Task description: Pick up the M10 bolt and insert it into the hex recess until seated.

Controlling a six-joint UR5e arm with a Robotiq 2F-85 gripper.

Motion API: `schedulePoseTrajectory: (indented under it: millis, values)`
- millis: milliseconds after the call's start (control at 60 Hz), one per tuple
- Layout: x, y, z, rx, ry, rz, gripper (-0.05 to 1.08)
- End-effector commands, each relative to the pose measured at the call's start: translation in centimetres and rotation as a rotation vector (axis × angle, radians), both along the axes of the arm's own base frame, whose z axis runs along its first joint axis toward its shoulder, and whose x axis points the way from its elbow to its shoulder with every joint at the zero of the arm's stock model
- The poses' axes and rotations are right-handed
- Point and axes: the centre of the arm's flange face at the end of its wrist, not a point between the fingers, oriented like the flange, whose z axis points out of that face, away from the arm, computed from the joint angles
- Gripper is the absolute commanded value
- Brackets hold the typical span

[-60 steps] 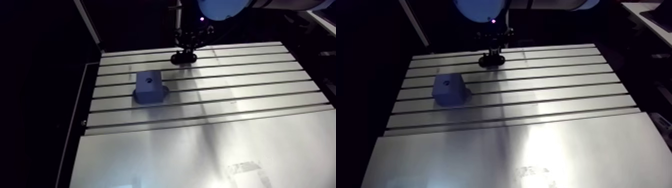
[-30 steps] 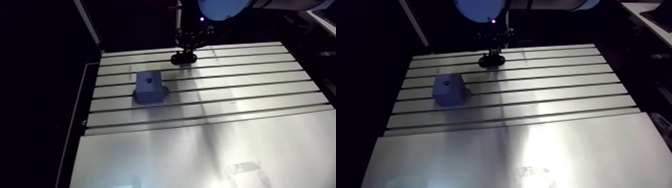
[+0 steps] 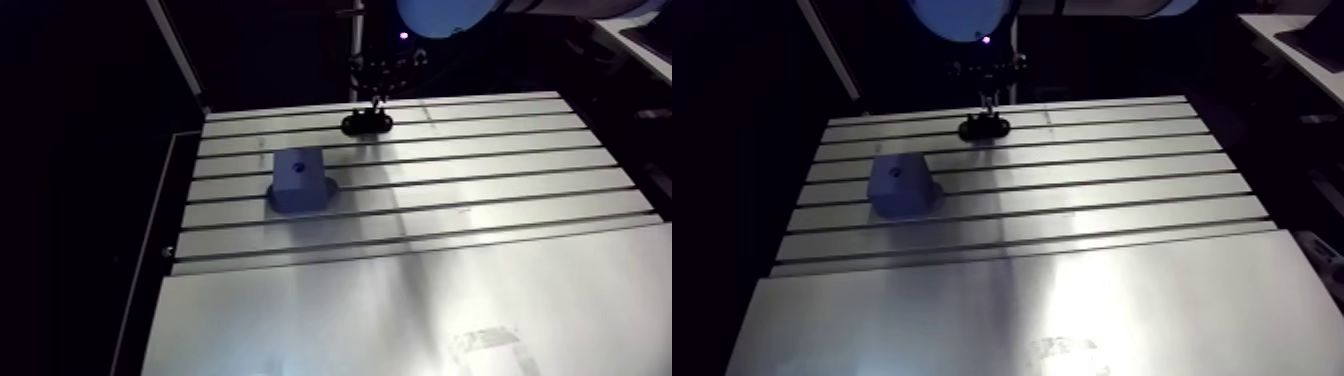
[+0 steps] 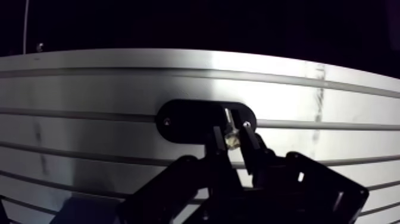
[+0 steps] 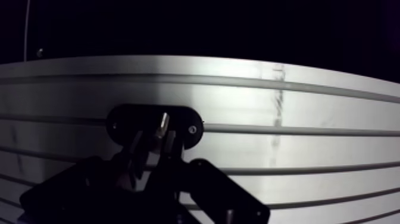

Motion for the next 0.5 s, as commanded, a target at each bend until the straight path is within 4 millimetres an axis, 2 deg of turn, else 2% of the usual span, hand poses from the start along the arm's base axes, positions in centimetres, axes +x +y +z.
schedulePoseTrajectory:
  millis: [17, 100, 150, 300, 333, 417, 500]
  values:
    - [-0.1, 0.0, 2.3, 0.005, 0.035, 0.000, 0.74]
    - [0.0, -0.1, 3.3, 0.010, 0.047, 0.003, 0.75]
    - [0.3, -0.1, 5.3, 0.012, 0.063, 0.008, 0.75]
    - [0.8, -0.3, 8.4, 0.012, 0.074, 0.012, 0.75]
    - [1.2, -0.5, 9.9, 0.011, 0.061, 0.016, 0.75]
    - [1.8, -1.0, 11.1, 0.005, 0.019, 0.023, 0.75]
    - [2.7, -1.5, 13.5, 0.001, -0.033, 0.031, 0.75]
